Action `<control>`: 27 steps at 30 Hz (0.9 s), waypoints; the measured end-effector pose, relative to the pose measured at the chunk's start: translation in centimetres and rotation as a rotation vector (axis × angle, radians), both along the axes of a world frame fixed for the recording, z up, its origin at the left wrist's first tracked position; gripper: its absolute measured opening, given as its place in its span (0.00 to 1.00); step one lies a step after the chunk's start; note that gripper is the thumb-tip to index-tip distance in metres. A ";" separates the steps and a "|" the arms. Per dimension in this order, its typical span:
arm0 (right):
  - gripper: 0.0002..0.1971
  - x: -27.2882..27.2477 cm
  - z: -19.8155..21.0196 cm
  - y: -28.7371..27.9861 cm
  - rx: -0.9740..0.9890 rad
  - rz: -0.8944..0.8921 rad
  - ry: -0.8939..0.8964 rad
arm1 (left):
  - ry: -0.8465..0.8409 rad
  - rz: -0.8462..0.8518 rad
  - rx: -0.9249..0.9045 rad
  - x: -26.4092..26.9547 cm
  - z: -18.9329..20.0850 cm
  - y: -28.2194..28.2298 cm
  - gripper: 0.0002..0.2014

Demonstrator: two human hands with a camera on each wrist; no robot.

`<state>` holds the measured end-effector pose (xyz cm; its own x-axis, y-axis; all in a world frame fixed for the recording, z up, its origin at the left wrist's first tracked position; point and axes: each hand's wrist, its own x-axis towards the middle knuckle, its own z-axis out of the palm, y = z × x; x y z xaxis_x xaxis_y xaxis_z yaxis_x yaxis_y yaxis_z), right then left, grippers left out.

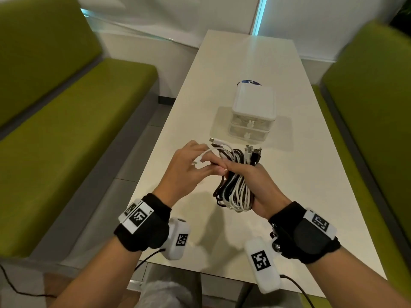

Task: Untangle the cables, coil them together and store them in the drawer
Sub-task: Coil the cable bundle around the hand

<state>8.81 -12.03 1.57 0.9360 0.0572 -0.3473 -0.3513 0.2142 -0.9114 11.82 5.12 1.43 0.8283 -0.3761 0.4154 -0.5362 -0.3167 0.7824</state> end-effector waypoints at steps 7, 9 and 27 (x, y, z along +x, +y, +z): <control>0.16 -0.4 0.5 -0.7 0.078 0.195 -0.013 | 0.190 0.076 -0.138 0.3 -0.6 -1.7 0.33; 0.20 -0.5 0.7 -1.2 0.000 0.279 -0.004 | 0.200 0.058 -0.152 0.4 -0.8 -1.7 0.40; 0.17 -1.6 1.0 -1.8 -0.586 0.678 -0.114 | 0.283 -0.387 0.378 1.2 -0.6 -1.7 0.29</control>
<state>7.21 -13.86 2.59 0.7961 0.4525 -0.4018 -0.1338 -0.5158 -0.8462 12.98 3.46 0.88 0.6611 -0.7500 -0.0219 -0.4552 -0.4240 0.7829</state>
